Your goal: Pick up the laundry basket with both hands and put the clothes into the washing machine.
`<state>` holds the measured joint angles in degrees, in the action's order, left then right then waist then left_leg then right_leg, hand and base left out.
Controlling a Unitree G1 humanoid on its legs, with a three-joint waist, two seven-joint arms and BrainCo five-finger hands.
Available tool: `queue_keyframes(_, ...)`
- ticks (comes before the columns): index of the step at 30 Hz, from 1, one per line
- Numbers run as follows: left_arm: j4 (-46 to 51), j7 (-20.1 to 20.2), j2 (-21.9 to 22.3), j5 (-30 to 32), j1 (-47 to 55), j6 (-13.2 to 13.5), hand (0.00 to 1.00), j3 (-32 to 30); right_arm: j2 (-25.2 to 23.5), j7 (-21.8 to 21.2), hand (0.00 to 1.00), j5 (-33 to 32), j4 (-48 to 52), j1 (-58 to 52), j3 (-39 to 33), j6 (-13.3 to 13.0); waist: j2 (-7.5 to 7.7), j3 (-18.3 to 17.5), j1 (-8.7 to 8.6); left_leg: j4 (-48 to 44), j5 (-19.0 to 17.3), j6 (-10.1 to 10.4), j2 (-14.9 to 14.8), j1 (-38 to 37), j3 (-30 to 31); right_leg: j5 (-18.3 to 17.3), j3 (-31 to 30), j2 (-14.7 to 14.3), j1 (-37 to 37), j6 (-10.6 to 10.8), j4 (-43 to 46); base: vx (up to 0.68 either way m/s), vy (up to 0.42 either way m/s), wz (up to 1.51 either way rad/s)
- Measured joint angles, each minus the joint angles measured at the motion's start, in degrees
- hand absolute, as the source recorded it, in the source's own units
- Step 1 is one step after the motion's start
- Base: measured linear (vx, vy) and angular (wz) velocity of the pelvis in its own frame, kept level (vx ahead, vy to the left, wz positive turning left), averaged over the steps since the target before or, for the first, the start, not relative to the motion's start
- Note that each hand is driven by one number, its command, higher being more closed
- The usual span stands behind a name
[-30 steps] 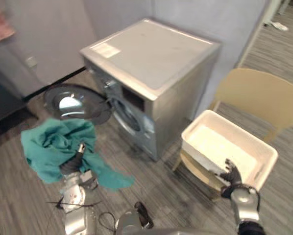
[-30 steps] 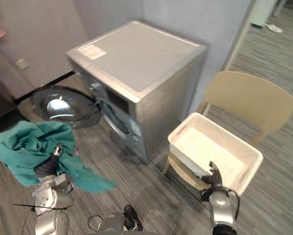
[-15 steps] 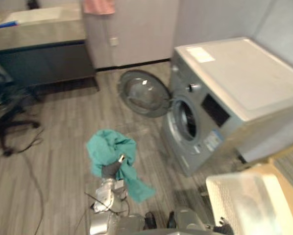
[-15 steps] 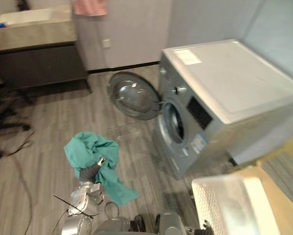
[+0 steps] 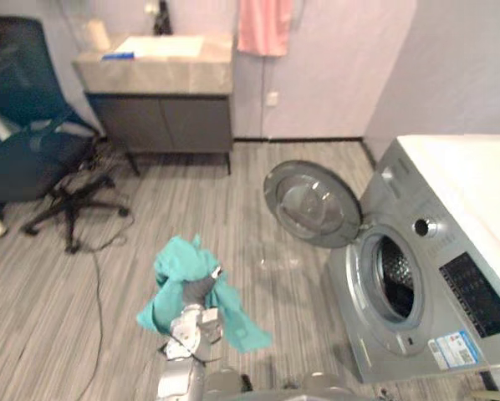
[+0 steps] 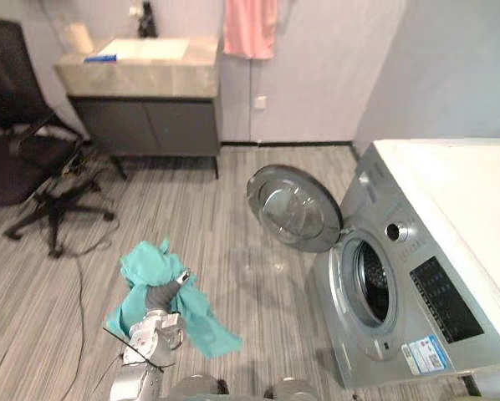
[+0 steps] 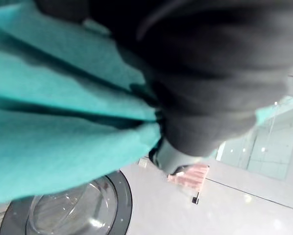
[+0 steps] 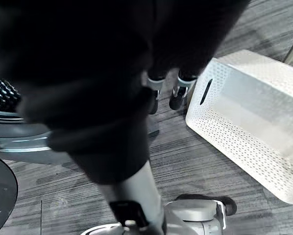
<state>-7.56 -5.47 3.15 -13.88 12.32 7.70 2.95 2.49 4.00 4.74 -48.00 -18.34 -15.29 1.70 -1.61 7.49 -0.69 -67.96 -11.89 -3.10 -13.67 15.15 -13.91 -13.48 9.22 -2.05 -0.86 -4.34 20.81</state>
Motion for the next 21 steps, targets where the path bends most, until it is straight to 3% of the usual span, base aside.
queue_keyframes(2, -0.1, 0.2, 0.1, 0.3, -0.2, 0.0, 1.0, 0.6, -0.7, 0.9, 0.0, 0.0, -0.7, -0.2, -0.1, 0.1, 1.36, -0.3, -0.04, 9.1, -1.5, 1.4, -3.7, 2.7, 2.5, 0.7, -0.4, 3.0, -2.5, 1.2, -2.3, 0.3, 0.158, -0.09)
queue_keyframes(5, -0.3, 0.6, 0.1, 1.1, -0.1, 0.0, 1.0, 1.5, -0.1, 1.1, 0.0, 0.0, -1.1, -0.1, -0.4, 0.2, 1.47, -0.3, -0.02, 27.8, -0.6, 2.9, -3.3, 2.8, 9.8, 1.1, -2.8, 6.1, -3.1, 2.3, -2.9, 0.25, 0.373, -0.14)
queue_keyframes(6, -0.8, 0.5, 0.0, 1.0, -0.1, 0.1, 1.0, 1.6, 0.5, 0.9, 0.0, 0.0, -2.2, 0.1, -0.6, 0.0, 1.69, -1.0, 0.18, 37.4, 1.6, 6.2, -1.1, 1.5, 15.7, 0.8, -4.3, 7.9, -2.7, 5.2, -2.7, 0.2, 0.476, -0.44)
queue_keyframes(7, -1.4, 0.4, 0.3, 1.0, 0.3, 0.1, 1.0, 2.1, 1.4, 0.9, 0.0, 0.0, -2.8, -0.3, -0.9, -0.1, 0.18, -2.1, 0.6, 43.9, 6.8, 9.1, -0.5, 0.2, 19.5, -0.6, -6.2, 8.3, -2.5, 8.3, -3.0, 0.2, 0.497, -0.53)
queue_keyframes(8, -1.6, 0.5, 0.7, 1.0, 0.6, 0.1, 1.0, 2.7, 2.0, 0.7, 0.0, 0.1, -3.0, -0.6, -1.2, -0.1, -0.49, -2.6, 0.58, 44.7, 6.7, 12.8, -0.5, 0.2, 20.6, -1.9, -6.8, 8.5, -2.4, 10.5, -3.2, 0.18, 0.535, -0.54)
queue_keyframes(9, -3.7, 0.4, -2.1, 1.0, 0.3, 0.0, 1.0, 2.5, 0.0, 0.7, 0.0, 0.1, -4.7, 0.7, -2.3, 0.0, 2.64, -2.9, -0.32, 40.6, 3.6, 12.2, 2.4, 1.0, 17.8, -3.3, -9.1, 12.7, -2.2, 13.1, -2.9, 0.13, 0.411, -0.43)
queue_keyframes(10, -3.9, 0.4, -2.6, 1.0, 0.4, -0.3, 1.0, 2.7, -0.8, 0.9, 0.0, 0.2, -4.7, 0.4, -2.3, 0.0, 3.73, -3.5, -0.37, 39.5, 2.9, 11.4, 2.9, 1.1, 16.1, -2.3, -10.1, 13.7, -1.8, 13.8, -2.8, 0.19, 0.557, -0.9)
queue_keyframes(11, -3.9, 0.5, -2.6, 1.0, 0.6, -0.5, 1.0, 3.2, -1.5, 1.0, 0.0, 0.1, -4.7, 0.1, -2.2, 0.0, 4.21, -3.8, 0.01, 37.5, 0.2, 10.1, 2.6, -0.3, 12.1, 1.0, -11.4, 14.7, -0.4, 13.1, -1.5, 0.14, 0.423, -1.08)
queue_keyframes(13, -4.0, 0.6, -3.5, 1.0, 0.6, -0.5, 1.0, 3.9, -0.9, 0.9, 0.0, 0.1, -4.9, 1.1, -1.9, 0.0, 4.4, -3.9, 0.13, 39.4, -1.1, 9.7, 1.4, -3.9, 6.1, 4.1, -10.5, 16.1, 3.8, 10.4, 2.4, 0.04, 0.398, -1.72)
queue_keyframes(15, -4.3, 0.8, -4.7, 1.0, 0.6, -0.4, 1.0, 3.9, 0.1, 0.8, 0.0, 0.0, -5.2, 2.3, -1.6, -0.1, 4.23, -3.9, -0.41, 44.6, -0.5, 9.0, 1.0, -8.5, -1.6, 4.7, -3.5, 18.6, 9.7, 9.0, 7.5, -0.05, 0.222, -1.99)
queue_keyframes(16, -4.3, 1.0, -5.5, 1.0, 0.6, -0.2, 1.0, 3.9, 0.5, 0.6, 0.0, -0.2, -5.1, 2.9, -1.6, -0.2, 3.94, -3.9, -1.76, 47.9, 0.2, 9.2, 1.0, -11.3, -6.3, 5.0, 5.2, 19.2, 11.9, 7.7, 7.4, 0.02, 0.123, -1.89)
queue_keyframes(17, -4.5, 1.1, -6.1, 1.0, 0.1, 0.0, 1.0, 4.0, 0.8, 0.0, 0.0, 0.0, -5.2, 3.6, -1.4, -0.3, 3.92, -3.9, -2.35, 49.6, 0.3, 9.4, 0.7, -12.8, -10.5, 5.4, 11.8, 18.5, 13.9, 6.2, 5.7, 0.04, 0.093, -1.91)
queue_keyframes(18, -5.1, 1.3, -6.3, 1.0, -0.3, 0.2, 1.0, 4.1, 1.4, -0.3, 0.0, 0.2, -5.2, 3.8, -0.9, -0.2, 3.91, -3.9, -2.39, 49.9, 0.2, 9.4, 0.5, -13.1, -12.7, 5.8, 14.1, 17.8, 14.9, 5.5, 4.2, 0.06, 0.051, -1.81)
queue_keyframes(19, -7.9, 1.7, -6.4, 1.1, -1.6, 0.3, 1.0, 4.3, 2.3, -0.6, 0.0, 0.5, -6.2, 5.0, 0.6, -0.2, 3.32, -3.8, -3.24, 50.0, -0.1, 9.9, -0.5, -13.5, -16.4, 8.5, 16.0, 16.1, 16.2, 2.6, 1.2, 0.09, 0.013, -1.51)
queue_keyframes(21, -11.8, 1.8, -6.1, 1.1, -2.8, -0.2, 1.0, 4.7, 4.2, -1.8, 0.0, 1.4, -8.0, 6.7, 1.4, -0.3, 1.69, -3.9, -4.18, 50.8, -0.5, 11.0, -1.8, -14.5, -19.8, 9.5, 22.2, 16.2, 16.0, 1.9, -0.3, 0.16, -0.017, -1.3)
